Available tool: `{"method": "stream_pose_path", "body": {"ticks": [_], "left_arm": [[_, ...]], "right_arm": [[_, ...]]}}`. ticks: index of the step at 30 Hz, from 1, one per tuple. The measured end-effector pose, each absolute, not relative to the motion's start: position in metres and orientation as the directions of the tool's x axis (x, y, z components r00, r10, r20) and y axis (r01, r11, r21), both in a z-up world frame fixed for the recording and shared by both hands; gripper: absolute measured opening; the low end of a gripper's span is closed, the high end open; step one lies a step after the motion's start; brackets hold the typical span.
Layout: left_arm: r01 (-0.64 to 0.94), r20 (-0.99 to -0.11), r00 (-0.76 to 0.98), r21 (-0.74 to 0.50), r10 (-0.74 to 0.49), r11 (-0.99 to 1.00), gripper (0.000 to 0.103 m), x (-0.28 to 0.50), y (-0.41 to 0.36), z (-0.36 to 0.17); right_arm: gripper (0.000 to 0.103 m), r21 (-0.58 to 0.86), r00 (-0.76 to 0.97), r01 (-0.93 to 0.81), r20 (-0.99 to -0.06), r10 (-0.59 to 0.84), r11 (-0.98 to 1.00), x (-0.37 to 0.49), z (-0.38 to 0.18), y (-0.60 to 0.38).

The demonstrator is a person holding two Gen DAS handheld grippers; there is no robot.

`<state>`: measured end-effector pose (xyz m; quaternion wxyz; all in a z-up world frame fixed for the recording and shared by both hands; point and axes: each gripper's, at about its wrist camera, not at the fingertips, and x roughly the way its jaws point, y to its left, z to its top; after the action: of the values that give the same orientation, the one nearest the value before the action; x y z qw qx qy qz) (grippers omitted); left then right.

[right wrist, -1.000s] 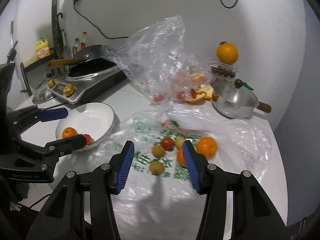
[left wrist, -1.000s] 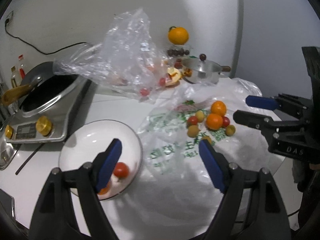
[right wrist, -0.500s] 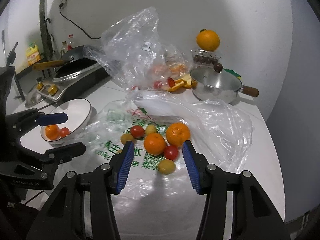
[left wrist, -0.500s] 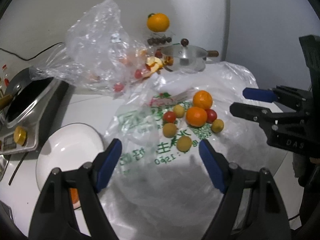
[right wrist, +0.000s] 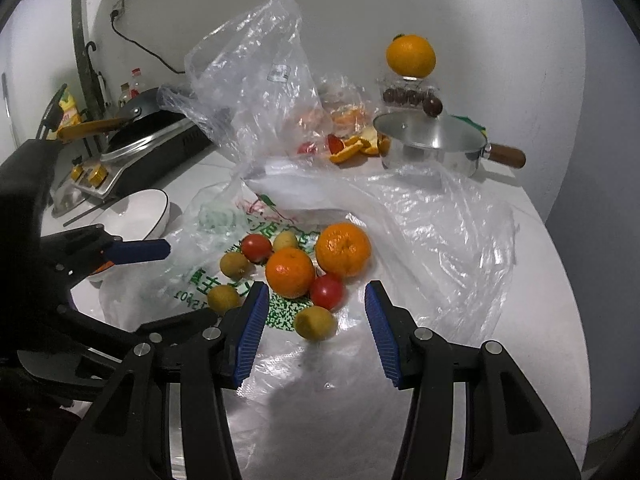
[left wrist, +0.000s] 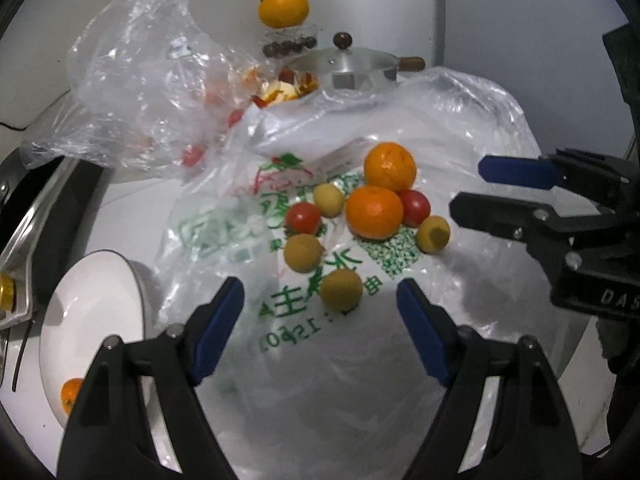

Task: Organize fruits
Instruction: 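Move both grippers back over the fruit on the plastic bag, then grasp a yellow fruit with the left gripper while the right gripper grasps another yellow fruit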

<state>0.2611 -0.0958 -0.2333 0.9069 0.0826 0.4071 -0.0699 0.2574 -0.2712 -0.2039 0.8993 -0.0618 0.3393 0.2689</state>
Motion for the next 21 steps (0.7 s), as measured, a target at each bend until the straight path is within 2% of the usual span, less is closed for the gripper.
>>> {"method": "stream_pose_path", "body": {"ticks": [5,6,8,13,15,19,21], "left_arm": [[0.208,-0.763,0.643,0.086,-0.070,0.974,0.070,0.269,-0.101,-0.242],[0.211,-0.766,0.639,0.085,-0.072,0.974,0.065,0.270,-0.102,-0.244],[0.215,-0.773,0.630,0.082,-0.074,0.973,0.060,0.274,-0.103,-0.247],[0.224,-0.776,0.626,0.088,-0.074,0.971,0.057,0.277,-0.107,-0.252],[0.227,-0.778,0.624,0.090,-0.074,0.970,0.051,0.279,-0.107,-0.253],[0.230,-0.780,0.620,0.082,-0.081,0.970,0.051,0.281,-0.107,-0.254],[0.224,-0.780,0.619,0.070,-0.087,0.972,0.047,0.282,-0.105,-0.254]], "right_arm": [[0.052,0.087,0.606,-0.531,-0.656,0.450,0.843,0.262,-0.214,-0.272],[0.052,0.091,0.601,-0.532,-0.661,0.450,0.842,0.263,-0.216,-0.271],[0.047,0.091,0.590,-0.536,-0.670,0.450,0.839,0.265,-0.221,-0.269],[0.046,0.098,0.572,-0.536,-0.689,0.446,0.839,0.270,-0.231,-0.265],[0.045,0.101,0.566,-0.535,-0.694,0.445,0.839,0.272,-0.234,-0.265],[0.042,0.099,0.556,-0.545,-0.700,0.448,0.832,0.272,-0.236,-0.262],[0.041,0.095,0.550,-0.548,-0.708,0.444,0.831,0.273,-0.238,-0.260]]}}
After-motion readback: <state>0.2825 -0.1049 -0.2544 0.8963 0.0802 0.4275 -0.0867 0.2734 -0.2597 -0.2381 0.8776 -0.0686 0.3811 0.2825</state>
